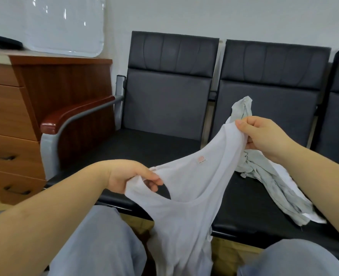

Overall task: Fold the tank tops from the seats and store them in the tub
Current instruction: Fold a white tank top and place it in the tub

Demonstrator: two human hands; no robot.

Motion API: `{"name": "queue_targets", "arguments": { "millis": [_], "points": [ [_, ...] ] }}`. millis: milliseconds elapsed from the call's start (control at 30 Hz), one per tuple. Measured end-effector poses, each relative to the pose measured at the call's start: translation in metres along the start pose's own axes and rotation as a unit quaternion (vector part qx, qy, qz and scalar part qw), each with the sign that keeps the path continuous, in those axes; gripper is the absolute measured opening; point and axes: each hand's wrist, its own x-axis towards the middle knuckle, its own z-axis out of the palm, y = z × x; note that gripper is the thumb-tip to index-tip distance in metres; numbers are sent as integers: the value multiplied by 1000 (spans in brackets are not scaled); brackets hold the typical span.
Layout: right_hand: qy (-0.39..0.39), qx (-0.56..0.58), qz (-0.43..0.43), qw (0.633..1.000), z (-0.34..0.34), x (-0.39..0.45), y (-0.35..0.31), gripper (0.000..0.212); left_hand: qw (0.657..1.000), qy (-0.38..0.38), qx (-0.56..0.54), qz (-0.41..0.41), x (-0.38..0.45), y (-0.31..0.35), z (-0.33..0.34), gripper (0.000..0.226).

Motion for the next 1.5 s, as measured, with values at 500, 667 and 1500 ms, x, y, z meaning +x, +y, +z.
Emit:
{"name": "queue_targets", "arguments": {
  "millis": [500, 667, 1500],
  "points": [
    [2, 17, -12, 1000, -6, -9, -3, 29, 934, 84, -289, 192, 12, 12, 29, 32],
    [2, 15, -11, 1000, -7, -10, 1, 39, 963, 208, -114, 132, 23, 6, 17, 27],
    [-6, 58, 18, 998, -12, -11, 13, 36, 914, 144, -243, 292, 8, 2, 5, 41]
  ]
}}
